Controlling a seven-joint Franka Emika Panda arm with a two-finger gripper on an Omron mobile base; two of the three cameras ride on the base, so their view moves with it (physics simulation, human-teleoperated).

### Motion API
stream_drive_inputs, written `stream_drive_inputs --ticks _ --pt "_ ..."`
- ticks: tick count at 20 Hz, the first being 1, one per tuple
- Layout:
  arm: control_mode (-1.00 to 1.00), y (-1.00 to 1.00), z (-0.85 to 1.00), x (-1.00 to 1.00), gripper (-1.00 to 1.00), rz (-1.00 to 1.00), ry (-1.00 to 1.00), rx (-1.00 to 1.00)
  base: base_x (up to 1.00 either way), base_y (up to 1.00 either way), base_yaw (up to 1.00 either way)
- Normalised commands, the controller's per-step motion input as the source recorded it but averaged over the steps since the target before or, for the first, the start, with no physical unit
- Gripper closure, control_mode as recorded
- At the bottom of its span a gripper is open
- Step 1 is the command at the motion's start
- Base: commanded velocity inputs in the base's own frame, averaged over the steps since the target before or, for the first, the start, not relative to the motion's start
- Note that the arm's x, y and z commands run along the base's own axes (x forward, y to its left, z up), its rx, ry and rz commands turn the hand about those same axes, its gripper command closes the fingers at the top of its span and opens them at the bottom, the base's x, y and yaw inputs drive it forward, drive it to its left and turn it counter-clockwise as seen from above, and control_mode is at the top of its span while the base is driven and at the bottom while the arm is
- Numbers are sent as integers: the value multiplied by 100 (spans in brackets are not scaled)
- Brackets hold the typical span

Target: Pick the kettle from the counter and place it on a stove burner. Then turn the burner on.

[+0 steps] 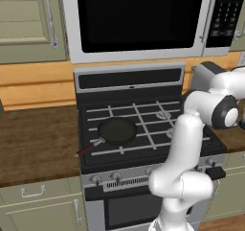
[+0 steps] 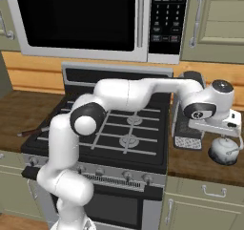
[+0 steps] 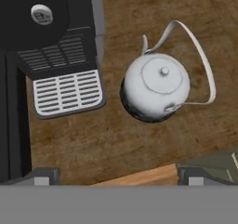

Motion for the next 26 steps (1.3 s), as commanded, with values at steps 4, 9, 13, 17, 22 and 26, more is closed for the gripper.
stream_drive_inputs --ticks 4,9,13,17,22,26 --pt "-100 -33 0 14 -100 0 0 0 0 0 0" --pt "-100 -39 0 20 -100 0 0 0 0 0 0" --pt "-100 -31 -11 22 -100 0 0 0 0 0 0" --pt "-100 -15 -54 26 -100 0 0 0 0 0 0" --pt "-100 -25 -34 36 -100 0 0 0 0 0 0" --pt "-100 -26 -1 20 -100 0 0 0 0 0 0"
